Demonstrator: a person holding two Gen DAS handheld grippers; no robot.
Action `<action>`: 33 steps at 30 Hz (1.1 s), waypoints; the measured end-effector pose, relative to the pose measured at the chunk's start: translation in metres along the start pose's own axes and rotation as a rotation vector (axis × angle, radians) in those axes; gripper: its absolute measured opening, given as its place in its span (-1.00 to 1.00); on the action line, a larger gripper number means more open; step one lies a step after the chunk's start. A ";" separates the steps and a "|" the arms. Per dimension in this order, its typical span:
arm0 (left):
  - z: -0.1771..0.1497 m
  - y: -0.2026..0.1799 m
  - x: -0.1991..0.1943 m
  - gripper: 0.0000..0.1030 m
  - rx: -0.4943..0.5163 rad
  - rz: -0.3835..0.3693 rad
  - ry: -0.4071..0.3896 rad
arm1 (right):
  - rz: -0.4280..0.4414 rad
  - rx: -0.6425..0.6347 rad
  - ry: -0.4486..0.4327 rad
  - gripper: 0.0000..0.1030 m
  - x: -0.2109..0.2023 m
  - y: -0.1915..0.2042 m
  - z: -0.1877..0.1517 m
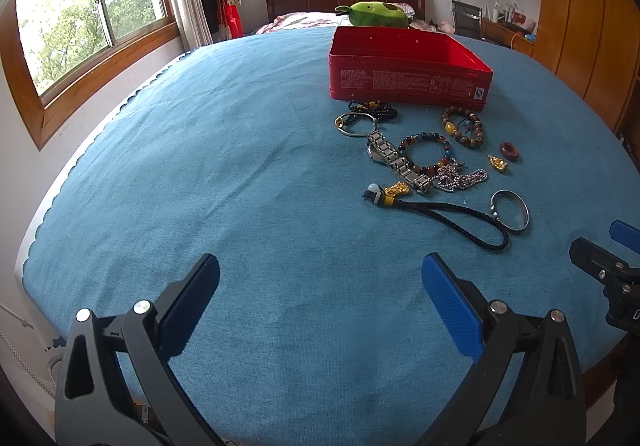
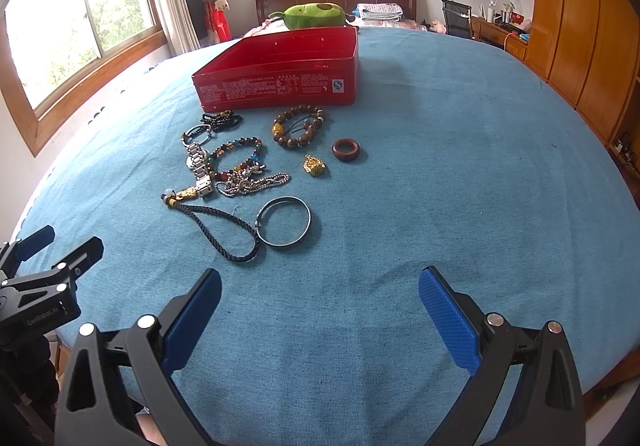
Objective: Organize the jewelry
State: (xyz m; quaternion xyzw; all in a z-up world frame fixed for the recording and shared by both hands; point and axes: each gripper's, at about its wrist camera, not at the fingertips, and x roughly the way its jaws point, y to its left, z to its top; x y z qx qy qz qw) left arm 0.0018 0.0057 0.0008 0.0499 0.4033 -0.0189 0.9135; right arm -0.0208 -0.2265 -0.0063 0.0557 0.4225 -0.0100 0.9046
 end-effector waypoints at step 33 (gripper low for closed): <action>0.083 0.037 0.062 0.94 -0.059 0.009 0.077 | 0.118 0.011 -0.106 0.93 0.035 -0.039 0.088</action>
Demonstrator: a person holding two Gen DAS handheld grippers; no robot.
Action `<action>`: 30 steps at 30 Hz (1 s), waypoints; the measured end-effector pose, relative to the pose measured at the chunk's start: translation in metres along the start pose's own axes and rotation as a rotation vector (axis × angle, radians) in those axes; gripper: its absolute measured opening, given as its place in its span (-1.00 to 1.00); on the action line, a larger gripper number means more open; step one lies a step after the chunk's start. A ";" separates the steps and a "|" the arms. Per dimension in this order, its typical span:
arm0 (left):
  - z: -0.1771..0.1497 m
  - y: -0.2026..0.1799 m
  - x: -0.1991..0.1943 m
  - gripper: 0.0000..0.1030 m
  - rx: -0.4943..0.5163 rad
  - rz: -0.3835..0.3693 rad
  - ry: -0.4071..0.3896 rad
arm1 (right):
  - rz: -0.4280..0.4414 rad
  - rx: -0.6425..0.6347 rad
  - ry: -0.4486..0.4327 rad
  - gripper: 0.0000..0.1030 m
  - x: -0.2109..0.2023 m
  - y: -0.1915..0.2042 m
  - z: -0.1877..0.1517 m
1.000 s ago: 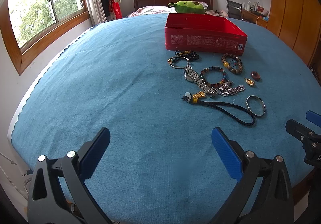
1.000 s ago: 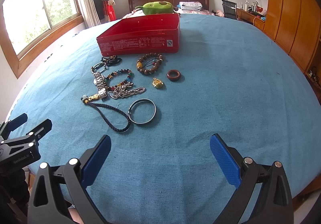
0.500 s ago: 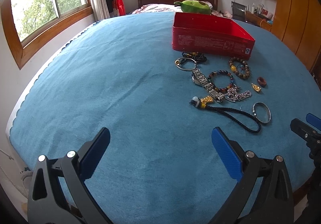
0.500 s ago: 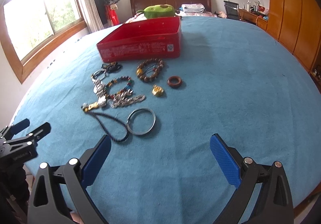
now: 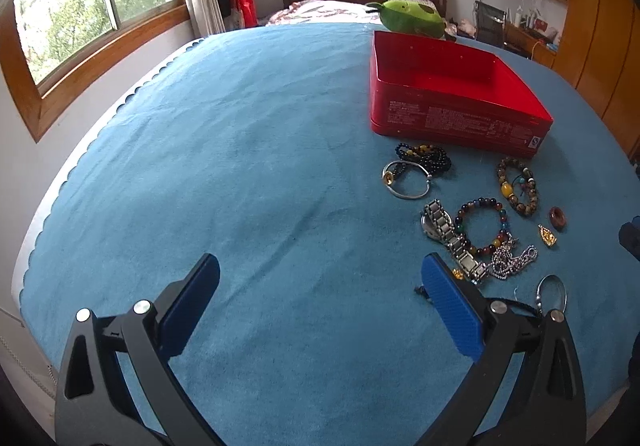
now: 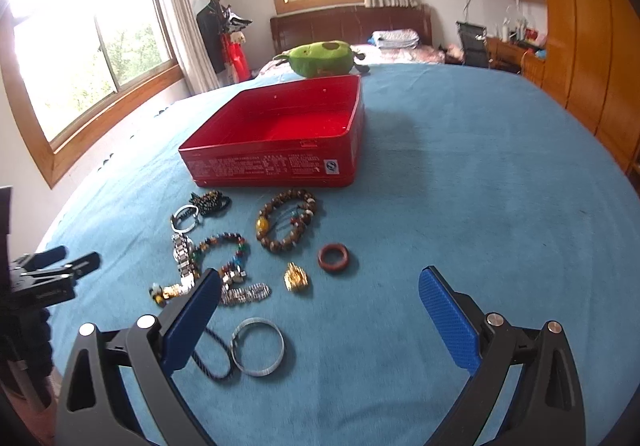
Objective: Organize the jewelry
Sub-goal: 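Move both tools toward the jewelry in front of the red tin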
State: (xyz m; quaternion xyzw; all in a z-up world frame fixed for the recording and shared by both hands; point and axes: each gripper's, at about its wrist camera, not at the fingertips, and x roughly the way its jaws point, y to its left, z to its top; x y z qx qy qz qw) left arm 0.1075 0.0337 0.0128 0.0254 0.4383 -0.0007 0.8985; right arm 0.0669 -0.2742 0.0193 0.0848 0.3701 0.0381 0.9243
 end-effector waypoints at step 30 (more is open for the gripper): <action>0.070 -0.070 0.126 0.40 0.059 -0.124 0.256 | 0.097 0.057 0.234 0.70 0.128 -0.008 0.062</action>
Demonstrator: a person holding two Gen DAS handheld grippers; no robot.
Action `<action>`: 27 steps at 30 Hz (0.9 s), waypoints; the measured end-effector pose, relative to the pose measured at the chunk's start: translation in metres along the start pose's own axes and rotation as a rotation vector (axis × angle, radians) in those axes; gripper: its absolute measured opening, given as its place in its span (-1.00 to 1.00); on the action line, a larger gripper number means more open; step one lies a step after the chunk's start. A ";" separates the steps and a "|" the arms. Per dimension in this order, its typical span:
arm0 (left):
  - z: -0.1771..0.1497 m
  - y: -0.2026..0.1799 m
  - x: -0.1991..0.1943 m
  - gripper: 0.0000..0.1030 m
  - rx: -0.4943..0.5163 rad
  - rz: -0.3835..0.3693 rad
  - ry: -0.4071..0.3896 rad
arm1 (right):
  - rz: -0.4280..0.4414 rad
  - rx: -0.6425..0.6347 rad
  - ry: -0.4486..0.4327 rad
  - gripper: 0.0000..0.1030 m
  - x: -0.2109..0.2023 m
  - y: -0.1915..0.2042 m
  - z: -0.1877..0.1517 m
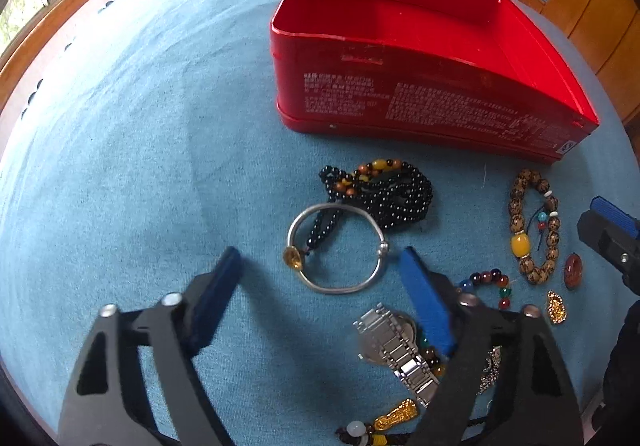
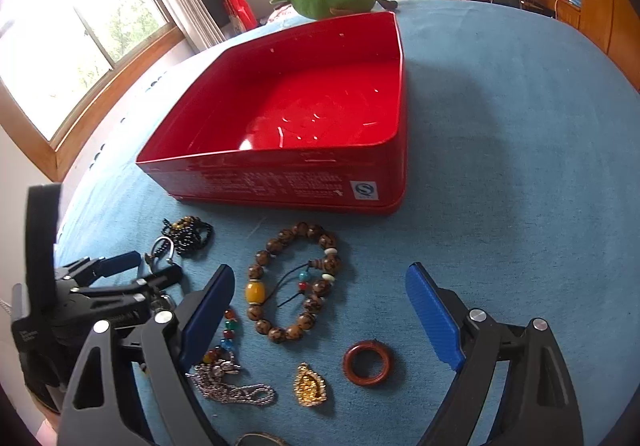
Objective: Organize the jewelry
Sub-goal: 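Move both tools toward the jewelry in front of the red tin, then grasp the wooden bead bracelet with the right tool while the left tool grasps the silver bangle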
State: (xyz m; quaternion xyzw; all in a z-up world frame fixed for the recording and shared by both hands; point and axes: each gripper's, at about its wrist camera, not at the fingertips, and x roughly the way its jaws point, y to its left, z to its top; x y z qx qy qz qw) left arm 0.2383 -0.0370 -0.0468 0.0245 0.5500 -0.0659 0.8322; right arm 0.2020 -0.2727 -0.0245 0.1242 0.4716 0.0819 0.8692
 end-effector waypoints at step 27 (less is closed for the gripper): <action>-0.026 0.030 -0.053 -0.05 -0.028 -0.099 -0.102 | -0.009 -0.025 0.012 0.68 0.008 0.010 -0.005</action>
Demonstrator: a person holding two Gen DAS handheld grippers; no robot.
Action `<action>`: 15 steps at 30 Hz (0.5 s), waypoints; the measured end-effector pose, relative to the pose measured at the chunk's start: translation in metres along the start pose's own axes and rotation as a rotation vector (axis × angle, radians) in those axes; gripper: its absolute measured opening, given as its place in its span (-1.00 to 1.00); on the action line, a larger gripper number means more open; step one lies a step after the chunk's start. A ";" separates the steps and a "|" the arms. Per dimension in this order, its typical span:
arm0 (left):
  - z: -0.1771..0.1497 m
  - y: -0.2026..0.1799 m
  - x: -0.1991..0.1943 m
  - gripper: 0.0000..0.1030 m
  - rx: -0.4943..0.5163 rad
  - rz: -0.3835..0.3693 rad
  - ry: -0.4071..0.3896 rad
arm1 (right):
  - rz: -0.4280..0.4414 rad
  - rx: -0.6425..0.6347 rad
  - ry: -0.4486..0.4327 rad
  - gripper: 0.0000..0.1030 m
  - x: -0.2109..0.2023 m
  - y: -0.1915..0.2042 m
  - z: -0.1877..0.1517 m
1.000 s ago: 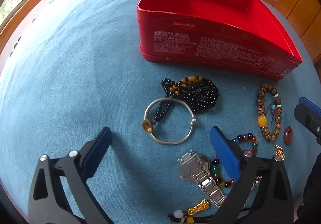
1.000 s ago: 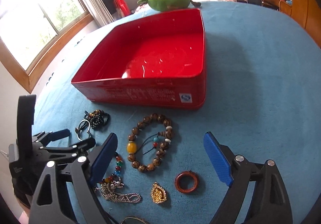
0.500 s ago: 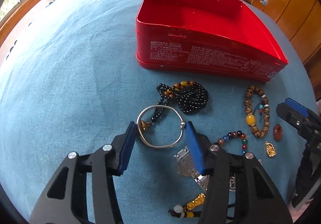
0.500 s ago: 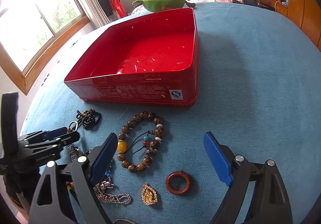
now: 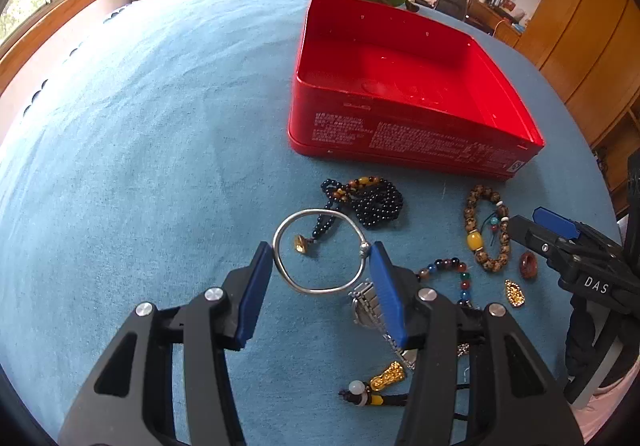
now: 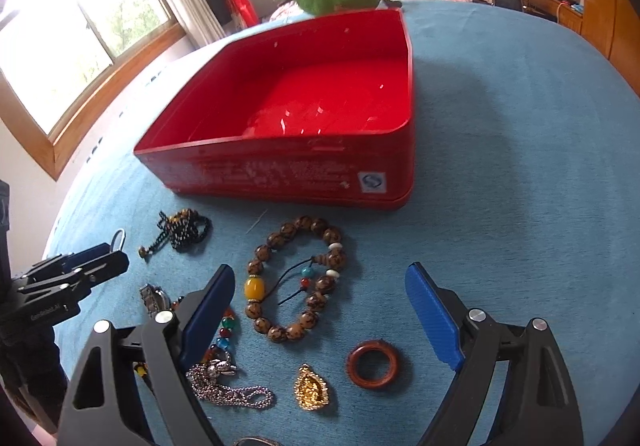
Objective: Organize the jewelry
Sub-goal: 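Grasp the wooden bead bracelet with the right tool while the left tool grasps the silver bangle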
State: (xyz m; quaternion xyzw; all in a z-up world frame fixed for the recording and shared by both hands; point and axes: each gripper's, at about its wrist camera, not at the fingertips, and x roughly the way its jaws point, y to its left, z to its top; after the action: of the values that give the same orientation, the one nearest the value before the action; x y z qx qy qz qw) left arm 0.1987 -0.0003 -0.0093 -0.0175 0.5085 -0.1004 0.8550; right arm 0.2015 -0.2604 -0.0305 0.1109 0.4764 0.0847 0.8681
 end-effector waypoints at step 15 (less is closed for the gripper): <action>0.003 -0.004 0.018 -0.04 0.001 0.021 0.024 | -0.106 -0.046 0.035 -0.03 0.026 0.016 0.008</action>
State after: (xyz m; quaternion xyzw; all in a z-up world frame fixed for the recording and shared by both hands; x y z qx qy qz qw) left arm 0.2095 -0.0083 -0.0229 -0.0107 0.5190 -0.0918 0.8498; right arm 0.2216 -0.2390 -0.0426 0.0641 0.4949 0.0516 0.8651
